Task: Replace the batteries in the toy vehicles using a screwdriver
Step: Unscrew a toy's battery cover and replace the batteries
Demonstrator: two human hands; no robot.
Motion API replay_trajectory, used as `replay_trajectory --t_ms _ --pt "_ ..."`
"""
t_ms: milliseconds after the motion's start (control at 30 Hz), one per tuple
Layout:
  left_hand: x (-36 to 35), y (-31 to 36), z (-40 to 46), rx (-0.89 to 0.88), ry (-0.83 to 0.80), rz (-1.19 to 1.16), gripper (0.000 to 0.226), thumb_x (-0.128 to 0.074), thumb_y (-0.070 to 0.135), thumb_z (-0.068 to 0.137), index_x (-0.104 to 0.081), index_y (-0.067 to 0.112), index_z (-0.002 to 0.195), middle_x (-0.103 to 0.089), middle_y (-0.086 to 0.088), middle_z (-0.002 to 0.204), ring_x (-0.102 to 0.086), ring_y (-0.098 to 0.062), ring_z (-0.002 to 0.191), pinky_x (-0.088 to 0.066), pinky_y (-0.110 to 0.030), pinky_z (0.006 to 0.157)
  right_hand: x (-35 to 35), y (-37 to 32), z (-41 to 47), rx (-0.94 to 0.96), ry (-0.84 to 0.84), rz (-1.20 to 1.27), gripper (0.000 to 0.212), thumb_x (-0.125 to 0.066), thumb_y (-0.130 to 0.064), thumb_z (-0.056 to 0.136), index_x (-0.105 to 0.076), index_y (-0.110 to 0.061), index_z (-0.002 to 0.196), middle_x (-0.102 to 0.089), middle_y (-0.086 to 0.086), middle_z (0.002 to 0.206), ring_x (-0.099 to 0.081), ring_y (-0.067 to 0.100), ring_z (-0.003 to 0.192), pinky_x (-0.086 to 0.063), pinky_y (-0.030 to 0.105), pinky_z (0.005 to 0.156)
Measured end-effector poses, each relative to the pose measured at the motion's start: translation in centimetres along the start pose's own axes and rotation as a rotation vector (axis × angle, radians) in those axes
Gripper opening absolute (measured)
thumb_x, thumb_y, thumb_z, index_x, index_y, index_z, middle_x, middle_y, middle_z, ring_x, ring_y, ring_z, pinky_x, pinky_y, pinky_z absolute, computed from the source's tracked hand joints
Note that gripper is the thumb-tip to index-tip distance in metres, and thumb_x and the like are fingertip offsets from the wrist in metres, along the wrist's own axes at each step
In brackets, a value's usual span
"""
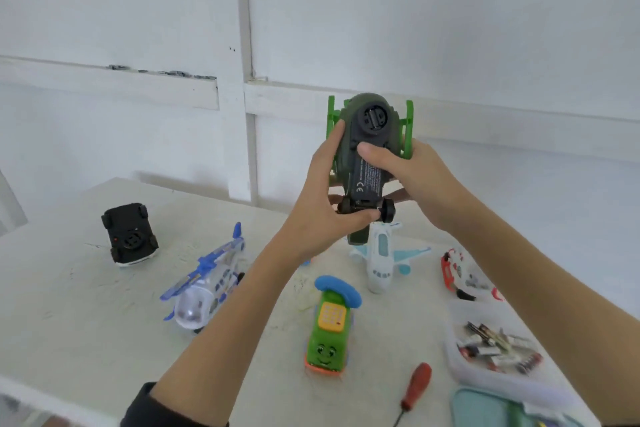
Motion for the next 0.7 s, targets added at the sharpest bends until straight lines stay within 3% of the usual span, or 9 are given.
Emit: replay_trajectory --t_ms 233,467,633,700 --pt "-5.9 -0.2 -4.2 0.052 0.006 -0.021 0.094 -0.073 0.033 0.078 -0.013 0.056 0.147 -0.031 0.011 0.155 -0.053 -0.031 0.127 -0.051 -0.049 0.098 2.9 2.9 -4.8 -0.072 -0.037 0.088 0.03 -0.062 -0.039 0.085 -0.064 -0.02 0.108 -0.073 0.002 0.093 -0.069 0.02 0.08 -0.058 0.04 0.073" --pt "-6.9 -0.8 -8.1 0.125 0.074 -0.007 0.09 -0.071 0.028 0.08 -0.017 0.054 0.148 -0.028 0.011 0.157 -0.043 -0.032 0.136 -0.046 -0.052 0.104 1.5 5.4 -7.5 -0.108 -0.135 0.186 0.034 -0.059 -0.038 0.087 -0.058 -0.023 0.117 -0.071 -0.003 0.102 -0.069 0.014 0.088 -0.058 0.031 0.069" --pt "-6.7 -0.9 -10.1 0.136 0.105 -0.04 0.09 -0.07 0.01 0.081 -0.026 0.058 0.143 -0.031 0.009 0.156 -0.059 -0.028 0.12 -0.053 -0.041 0.094 0.3 7.0 -8.4 -0.134 -0.197 0.247 0.051 -0.056 -0.048 0.079 -0.054 -0.022 0.122 -0.068 -0.001 0.111 -0.065 0.016 0.099 -0.057 0.035 0.081" --pt "-6.5 -1.0 -10.7 0.141 0.135 -0.061 0.091 -0.07 0.007 0.079 -0.028 0.058 0.142 -0.034 0.01 0.154 -0.063 -0.029 0.112 -0.055 -0.044 0.091 -0.1 7.6 -8.5 -0.167 -0.235 0.269 0.054 -0.046 -0.054 0.083 -0.051 -0.021 0.126 -0.066 0.001 0.115 -0.065 0.016 0.101 -0.056 0.037 0.084"
Point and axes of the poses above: each hand's wrist, its own z-axis towards the middle knuckle, its own x-axis out of the back of the hand, y = z × x, the point moved 3 cm from there along z, towards the middle knuckle
